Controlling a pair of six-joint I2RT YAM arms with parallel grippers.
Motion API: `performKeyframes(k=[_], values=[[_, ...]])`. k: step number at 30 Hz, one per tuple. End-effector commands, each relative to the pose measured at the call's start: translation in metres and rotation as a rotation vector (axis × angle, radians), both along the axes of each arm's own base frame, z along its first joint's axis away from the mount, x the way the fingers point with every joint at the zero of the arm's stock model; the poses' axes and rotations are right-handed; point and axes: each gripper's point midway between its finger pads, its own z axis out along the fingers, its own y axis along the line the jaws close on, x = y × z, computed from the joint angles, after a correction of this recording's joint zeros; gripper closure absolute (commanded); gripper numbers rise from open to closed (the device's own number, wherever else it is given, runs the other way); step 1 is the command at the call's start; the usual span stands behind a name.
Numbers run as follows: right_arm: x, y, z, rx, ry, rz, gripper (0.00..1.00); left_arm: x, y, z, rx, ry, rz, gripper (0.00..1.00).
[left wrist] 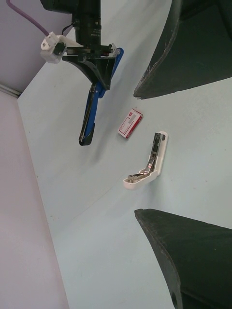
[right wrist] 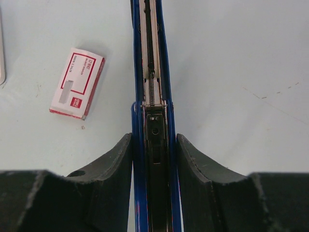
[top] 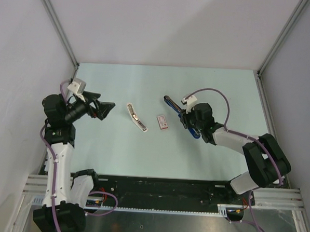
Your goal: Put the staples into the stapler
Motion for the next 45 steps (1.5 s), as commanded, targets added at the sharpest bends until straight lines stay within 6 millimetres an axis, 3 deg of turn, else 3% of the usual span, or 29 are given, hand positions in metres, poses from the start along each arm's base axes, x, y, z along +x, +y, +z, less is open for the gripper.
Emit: performKeyframes(k=[1,15,32,45], values=[[0.036,0.009,0.042,0.080,-0.113,-0.132,1.00,-0.003,-0.002,0.002,-0.009,-0.006,-0.020,0.01],[0.043,0.029,0.008,0.008,-0.024,-0.177,1.00,-0.001,-0.001,-0.003,-0.004,0.001,-0.017,0.01],[0.041,0.036,-0.010,-0.038,-0.019,-0.206,1.00,0.000,0.000,-0.006,0.000,0.004,-0.019,0.01],[0.039,0.035,-0.018,-0.056,-0.003,-0.207,0.80,-0.001,-0.001,-0.005,0.002,-0.003,-0.019,0.00]])
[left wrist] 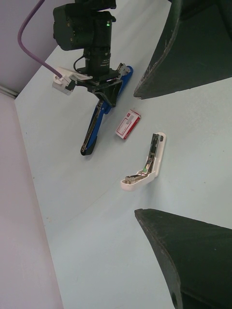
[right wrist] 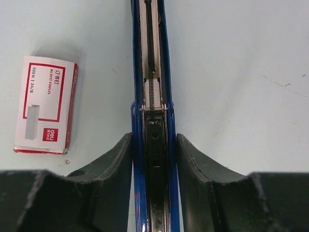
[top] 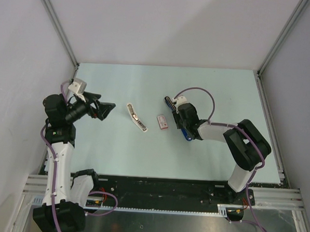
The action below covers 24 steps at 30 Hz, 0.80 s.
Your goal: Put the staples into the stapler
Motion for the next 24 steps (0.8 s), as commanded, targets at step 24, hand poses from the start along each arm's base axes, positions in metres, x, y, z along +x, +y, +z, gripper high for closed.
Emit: performKeyframes(k=[24], values=[[0.0235,0.0088,0.0299,0.073,-0.073,-0.007,0.51,-0.0017,0.0003,0.0016,0.011,-0.026,-0.009,0.00]])
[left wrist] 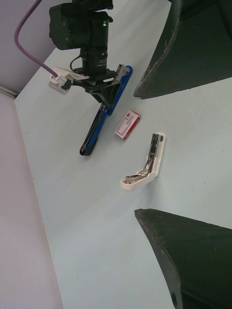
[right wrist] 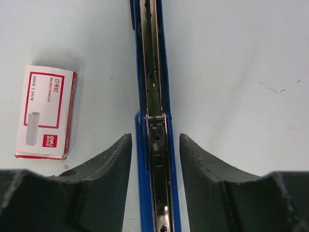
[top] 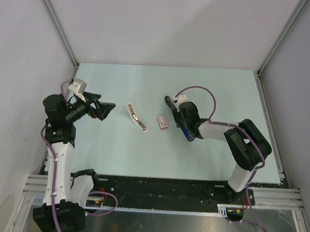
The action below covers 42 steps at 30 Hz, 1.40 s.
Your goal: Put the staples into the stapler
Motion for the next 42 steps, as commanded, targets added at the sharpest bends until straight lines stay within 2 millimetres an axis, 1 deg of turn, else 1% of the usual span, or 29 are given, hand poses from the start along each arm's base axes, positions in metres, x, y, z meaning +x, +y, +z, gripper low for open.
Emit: performKeyframes(k=[1,4,7,11,15,18,21,23,25,28,31,33,37,42], values=[[0.018,0.012,0.027,0.059,-0.073,0.000,0.50,-0.002,0.000,0.002,0.010,-0.026,-0.010,0.00],[0.018,0.013,0.027,0.061,-0.071,0.004,0.48,-0.002,0.000,0.001,0.010,-0.024,-0.010,0.01],[0.018,0.014,0.032,0.071,-0.078,0.007,0.47,-0.002,0.000,0.002,0.010,-0.027,-0.011,0.01],[0.021,0.013,0.046,0.074,-0.114,0.018,0.44,-0.003,0.000,0.002,0.010,-0.026,-0.014,0.01],[0.022,0.015,0.064,0.074,-0.159,0.056,0.42,-0.003,-0.001,0.001,0.010,-0.026,-0.015,0.01],[0.016,0.025,0.077,0.076,-0.184,0.121,0.42,-0.003,-0.001,0.002,0.011,-0.028,-0.015,0.01],[0.003,0.044,0.085,0.072,-0.204,0.200,0.41,-0.003,0.000,0.001,0.011,-0.028,-0.015,0.01],[-0.004,0.056,0.087,0.072,-0.198,0.235,0.41,-0.003,-0.001,0.001,0.010,-0.026,-0.017,0.00],[-0.010,0.068,0.084,0.080,-0.174,0.253,0.41,-0.002,-0.001,0.001,0.012,-0.027,-0.015,0.01],[-0.020,0.084,0.072,0.088,-0.122,0.269,0.40,-0.003,0.000,0.001,0.017,-0.032,-0.013,0.01],[-0.026,0.094,0.060,0.100,-0.070,0.270,0.40,-0.003,0.001,0.001,0.022,-0.040,-0.009,0.00],[-0.025,0.096,0.053,0.112,-0.035,0.248,0.40,-0.004,0.000,0.002,0.025,-0.045,-0.008,0.01],[-0.015,0.094,0.039,0.119,0.031,0.198,0.39,-0.004,0.001,0.002,0.029,-0.047,-0.005,0.00],[-0.015,0.096,0.028,0.130,0.083,0.205,0.38,-0.004,0.001,0.001,0.032,-0.048,-0.003,0.00]])
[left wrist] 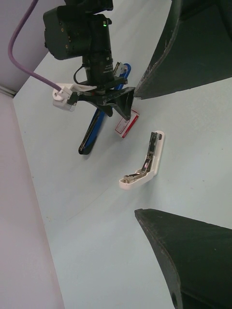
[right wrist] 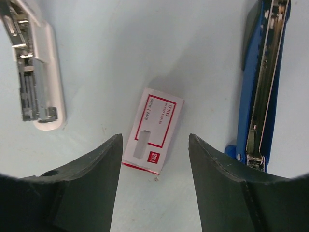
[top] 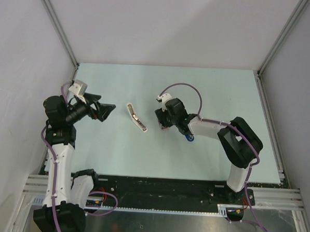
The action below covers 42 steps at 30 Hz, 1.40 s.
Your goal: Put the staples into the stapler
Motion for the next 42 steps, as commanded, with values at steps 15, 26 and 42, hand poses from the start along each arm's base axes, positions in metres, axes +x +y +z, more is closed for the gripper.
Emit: performKeyframes(k=[15,26,42], values=[[0.007,0.007,-0.013,0.015,0.081,0.005,0.34,-0.001,0.001,0.002,0.016,-0.030,-0.008,0.01],[-0.002,0.014,-0.023,-0.011,0.105,0.062,0.37,-0.001,0.000,0.001,0.013,-0.027,-0.012,0.01],[-0.013,0.001,-0.024,-0.063,0.149,0.140,0.57,-0.002,-0.002,0.001,0.008,-0.025,-0.026,0.00]])
